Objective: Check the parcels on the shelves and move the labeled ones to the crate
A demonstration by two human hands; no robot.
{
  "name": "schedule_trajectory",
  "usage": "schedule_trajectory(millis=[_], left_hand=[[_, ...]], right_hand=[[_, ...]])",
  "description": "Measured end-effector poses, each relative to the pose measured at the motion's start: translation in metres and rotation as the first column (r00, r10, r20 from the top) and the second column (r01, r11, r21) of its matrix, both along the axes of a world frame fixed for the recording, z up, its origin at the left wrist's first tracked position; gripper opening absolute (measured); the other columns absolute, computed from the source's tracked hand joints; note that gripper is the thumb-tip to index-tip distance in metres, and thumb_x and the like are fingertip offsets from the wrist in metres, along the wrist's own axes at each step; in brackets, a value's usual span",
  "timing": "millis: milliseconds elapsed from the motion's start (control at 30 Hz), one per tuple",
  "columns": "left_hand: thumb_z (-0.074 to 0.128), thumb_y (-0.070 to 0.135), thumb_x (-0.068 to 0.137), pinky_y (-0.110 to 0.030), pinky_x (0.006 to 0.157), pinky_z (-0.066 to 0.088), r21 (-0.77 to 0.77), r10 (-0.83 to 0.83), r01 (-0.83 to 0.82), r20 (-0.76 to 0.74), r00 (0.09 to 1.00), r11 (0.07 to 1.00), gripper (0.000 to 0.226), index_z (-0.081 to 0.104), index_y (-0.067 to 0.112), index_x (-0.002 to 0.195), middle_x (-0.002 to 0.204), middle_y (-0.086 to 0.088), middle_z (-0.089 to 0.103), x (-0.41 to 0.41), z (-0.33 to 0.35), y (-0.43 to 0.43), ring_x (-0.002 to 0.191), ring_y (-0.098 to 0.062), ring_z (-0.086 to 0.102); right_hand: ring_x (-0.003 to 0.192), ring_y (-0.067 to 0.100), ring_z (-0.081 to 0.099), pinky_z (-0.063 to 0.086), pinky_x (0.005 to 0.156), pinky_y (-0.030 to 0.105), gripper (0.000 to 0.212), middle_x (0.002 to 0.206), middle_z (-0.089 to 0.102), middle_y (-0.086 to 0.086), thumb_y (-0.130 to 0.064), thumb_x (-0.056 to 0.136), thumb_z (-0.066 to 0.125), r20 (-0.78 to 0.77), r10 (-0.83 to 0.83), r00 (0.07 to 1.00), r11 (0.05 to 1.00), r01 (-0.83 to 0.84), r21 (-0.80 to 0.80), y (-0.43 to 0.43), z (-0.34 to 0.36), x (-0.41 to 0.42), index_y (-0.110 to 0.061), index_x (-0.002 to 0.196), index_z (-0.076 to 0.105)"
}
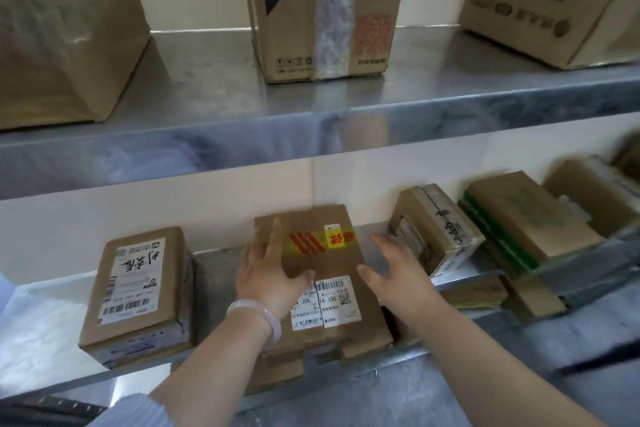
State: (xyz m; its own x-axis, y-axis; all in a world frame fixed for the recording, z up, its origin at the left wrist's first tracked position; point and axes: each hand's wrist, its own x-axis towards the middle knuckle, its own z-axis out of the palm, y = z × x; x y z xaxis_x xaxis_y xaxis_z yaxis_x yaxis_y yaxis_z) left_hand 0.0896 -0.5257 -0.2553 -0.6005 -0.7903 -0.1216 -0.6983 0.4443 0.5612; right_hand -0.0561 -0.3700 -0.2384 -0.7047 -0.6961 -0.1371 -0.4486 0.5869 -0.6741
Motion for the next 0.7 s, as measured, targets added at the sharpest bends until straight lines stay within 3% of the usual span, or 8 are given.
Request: schedule_trajectory(millis=[67, 133, 233, 333, 433, 567, 633, 700], left_hand=[[0.056, 0.062, 0.086, -0.042, 0.123, 0.006, -0.122, -0.127, 0.125, -0.010, 0.992, 0.985, 0.091, -0.001, 0.040, 0.154, 0.165, 0.006, 0.004, -0.019, 0.011, 0.008, 0.151, -0.022, 0.004], [0.052, 0.061, 0.089, -0.044, 0.123, 0.007, -0.175, -0.243, 0.233, -0.036, 0.969, 0.957, 0.084, 0.004, 0.040, 0.154, 0.165, 0.006, 0.008, -0.038, 0.018, 0.022, 0.151, -0.019, 0.005], [0.049, 0.060, 0.092, -0.040, 0.123, 0.009, -0.139, -0.365, 0.355, -0.052, 0.930, 0.924, 0.079, 0.005, 0.041, 0.154, 0.164, 0.006, 0.007, -0.067, 0.027, 0.050, 0.151, -0.018, 0.006], [0.050, 0.058, 0.093, -0.035, 0.121, 0.010, -0.098, -0.407, 0.404, -0.013, 0.913, 0.909, 0.074, 0.010, 0.043, 0.154, 0.164, 0.006, 0.009, -0.098, 0.030, 0.076, 0.151, -0.019, 0.008], [0.051, 0.057, 0.093, -0.038, 0.122, 0.014, -0.066, -0.383, 0.380, -0.030, 0.923, 0.923, 0.071, 0.015, 0.043, 0.153, 0.164, 0.006, 0.013, -0.133, 0.027, 0.093, 0.150, -0.019, 0.010], [0.053, 0.057, 0.091, -0.037, 0.120, 0.022, 0.105, -0.265, 0.278, -0.125, 0.956, 0.955, 0.074, 0.019, 0.041, 0.153, 0.162, 0.007, 0.016, -0.180, 0.016, 0.119, 0.148, -0.019, 0.018], [0.056, 0.055, 0.090, -0.035, 0.118, 0.027, 0.157, -0.194, 0.217, -0.152, 0.969, 0.963, 0.074, 0.022, 0.037, 0.153, 0.160, 0.009, 0.017, -0.199, 0.011, 0.132, 0.145, -0.018, 0.024], [0.058, 0.049, 0.092, -0.025, 0.115, 0.025, 0.162, -0.138, 0.161, -0.146, 0.980, 0.974, 0.071, 0.026, 0.030, 0.153, 0.158, 0.007, 0.018, -0.213, 0.007, 0.142, 0.143, -0.017, 0.027]], right_hand=[[0.142, 0.013, 0.026, 0.024, 0.114, 0.030, 0.063, 0.155, 0.026, -0.006, -0.039, 0.092, 0.060, -0.052, -0.049, 0.997, 0.998, 0.046, -0.052, 0.010, 0.004, -0.007, -0.032, 0.148, 0.033], [0.144, 0.011, 0.022, 0.021, 0.113, 0.028, 0.062, 0.157, 0.023, -0.008, -0.038, 0.092, 0.060, -0.098, -0.068, 0.993, 0.995, 0.061, -0.074, 0.023, 0.004, -0.013, -0.033, 0.148, 0.034], [0.144, 0.010, 0.021, 0.018, 0.109, 0.022, 0.062, 0.156, 0.023, -0.010, -0.038, 0.092, 0.061, -0.128, -0.086, 0.988, 0.993, 0.074, -0.097, 0.041, 0.005, -0.031, -0.033, 0.148, 0.034], [0.143, 0.014, 0.024, 0.025, 0.112, 0.028, 0.062, 0.156, 0.025, -0.007, -0.038, 0.092, 0.060, -0.151, -0.107, 0.983, 0.988, 0.088, -0.128, 0.053, 0.011, -0.063, -0.030, 0.148, 0.035], [0.141, 0.015, 0.028, 0.030, 0.112, 0.033, 0.061, 0.154, 0.028, -0.004, -0.037, 0.091, 0.061, -0.149, -0.110, 0.983, 0.988, 0.092, -0.122, 0.066, 0.014, -0.101, -0.030, 0.147, 0.036], [0.139, 0.016, 0.033, 0.032, 0.113, 0.038, 0.059, 0.149, 0.036, -0.004, -0.037, 0.090, 0.059, -0.139, 0.012, 0.990, 0.996, -0.024, -0.085, 0.086, 0.013, -0.150, -0.033, 0.145, 0.037], [0.140, 0.017, 0.032, 0.029, 0.114, 0.034, 0.065, 0.149, 0.036, -0.002, -0.037, 0.092, 0.059, -0.064, 0.026, 0.998, 0.999, -0.029, -0.046, 0.092, 0.007, -0.172, -0.027, 0.149, 0.032], [0.137, 0.016, 0.038, 0.036, 0.109, 0.032, 0.065, 0.144, 0.042, -0.004, -0.041, 0.091, 0.060, 0.046, 0.049, 0.998, 0.999, -0.049, -0.022, 0.096, -0.001, -0.189, -0.025, 0.148, 0.034]])
